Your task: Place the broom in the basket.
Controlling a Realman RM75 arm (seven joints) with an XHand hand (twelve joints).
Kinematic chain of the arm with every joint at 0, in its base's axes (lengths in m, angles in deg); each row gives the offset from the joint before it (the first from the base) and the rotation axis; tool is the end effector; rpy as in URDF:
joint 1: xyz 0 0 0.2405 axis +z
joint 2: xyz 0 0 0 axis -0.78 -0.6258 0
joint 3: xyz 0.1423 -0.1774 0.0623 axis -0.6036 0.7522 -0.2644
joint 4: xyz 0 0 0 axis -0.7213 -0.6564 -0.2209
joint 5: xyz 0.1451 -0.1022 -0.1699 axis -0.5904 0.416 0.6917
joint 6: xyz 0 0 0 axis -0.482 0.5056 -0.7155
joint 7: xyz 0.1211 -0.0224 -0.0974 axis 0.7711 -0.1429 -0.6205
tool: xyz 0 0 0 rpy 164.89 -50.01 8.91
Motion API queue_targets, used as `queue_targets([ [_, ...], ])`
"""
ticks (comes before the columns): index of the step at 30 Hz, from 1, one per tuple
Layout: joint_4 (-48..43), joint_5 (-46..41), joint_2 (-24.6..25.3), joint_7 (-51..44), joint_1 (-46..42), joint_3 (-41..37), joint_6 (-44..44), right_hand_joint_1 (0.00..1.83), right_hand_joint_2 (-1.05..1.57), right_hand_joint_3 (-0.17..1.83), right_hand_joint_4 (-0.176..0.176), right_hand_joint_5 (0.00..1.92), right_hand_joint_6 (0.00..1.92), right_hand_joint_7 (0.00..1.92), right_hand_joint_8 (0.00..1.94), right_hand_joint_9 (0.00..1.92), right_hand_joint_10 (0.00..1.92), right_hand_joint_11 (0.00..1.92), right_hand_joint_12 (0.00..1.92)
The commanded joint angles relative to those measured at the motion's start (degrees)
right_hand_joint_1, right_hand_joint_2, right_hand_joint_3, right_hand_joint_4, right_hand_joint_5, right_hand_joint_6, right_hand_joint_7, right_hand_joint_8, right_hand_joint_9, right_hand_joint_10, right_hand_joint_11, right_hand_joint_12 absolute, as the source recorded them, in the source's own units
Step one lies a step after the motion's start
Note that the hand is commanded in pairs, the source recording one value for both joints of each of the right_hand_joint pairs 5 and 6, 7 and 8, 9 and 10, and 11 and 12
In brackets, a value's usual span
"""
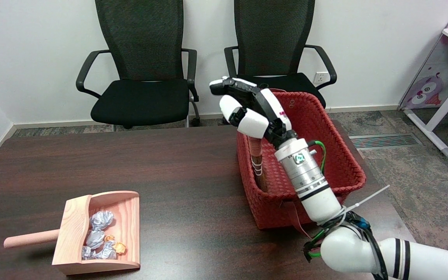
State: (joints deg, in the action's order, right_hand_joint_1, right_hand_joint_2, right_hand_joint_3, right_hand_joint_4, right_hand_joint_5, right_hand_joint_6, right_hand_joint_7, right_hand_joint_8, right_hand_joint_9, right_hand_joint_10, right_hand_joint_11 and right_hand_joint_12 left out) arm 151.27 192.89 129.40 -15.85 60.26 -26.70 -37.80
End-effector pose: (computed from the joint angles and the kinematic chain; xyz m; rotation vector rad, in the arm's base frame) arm -0.1993 -0.3408 0.2025 1.7086 -0.8425 1.3582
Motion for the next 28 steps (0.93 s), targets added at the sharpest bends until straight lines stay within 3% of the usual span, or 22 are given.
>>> queue_targets([
  [1, 5.27, 0.8, -0.18, -3.46, -0.57, -4.02, 1.72, 0.63, 0.73, 1.08, -0.176, 0.55, 0.55, 0.55, 0.55, 0.26, 0.26, 0.32, 0.32],
  [8, 9.65, 0.93, -3.28, -9.19, -4.54, -10.33, -7.5, 0.64, 0.68, 1.05, -0.176, 0.45, 0.45, 0.45, 0.45, 0.28, 0.28, 0.35, 0.35],
  [13, 15.32, -0.92, -11.22, -11.92, -10.19, -14.8, -11.72, 0.68, 0.69, 0.96, -0.176, 0.49, 0.49, 0.49, 0.49, 0.33, 0.33, 0.39, 0.39],
  [17, 16.86, -4.37, -19.06, -12.17, -11.91, -12.45, -16.33, 0.68, 0.73, 0.93, -0.176, 0.54, 0.54, 0.54, 0.54, 0.39, 0.39, 0.44, 0.44],
  [22, 14.94, -5.41, -24.91, -12.17, -13.86, -7.52, -23.49, 0.69, 0.81, 0.88, -0.176, 0.63, 0.63, 0.63, 0.63, 0.58, 0.58, 0.7, 0.7],
  [28, 13.17, -7.48, -24.93, -12.17, -14.11, -6.55, -28.41, 0.7, 0.85, 0.85, -0.176, 0.75, 0.75, 0.75, 0.75, 0.88, 0.88, 1.22, 1.22],
])
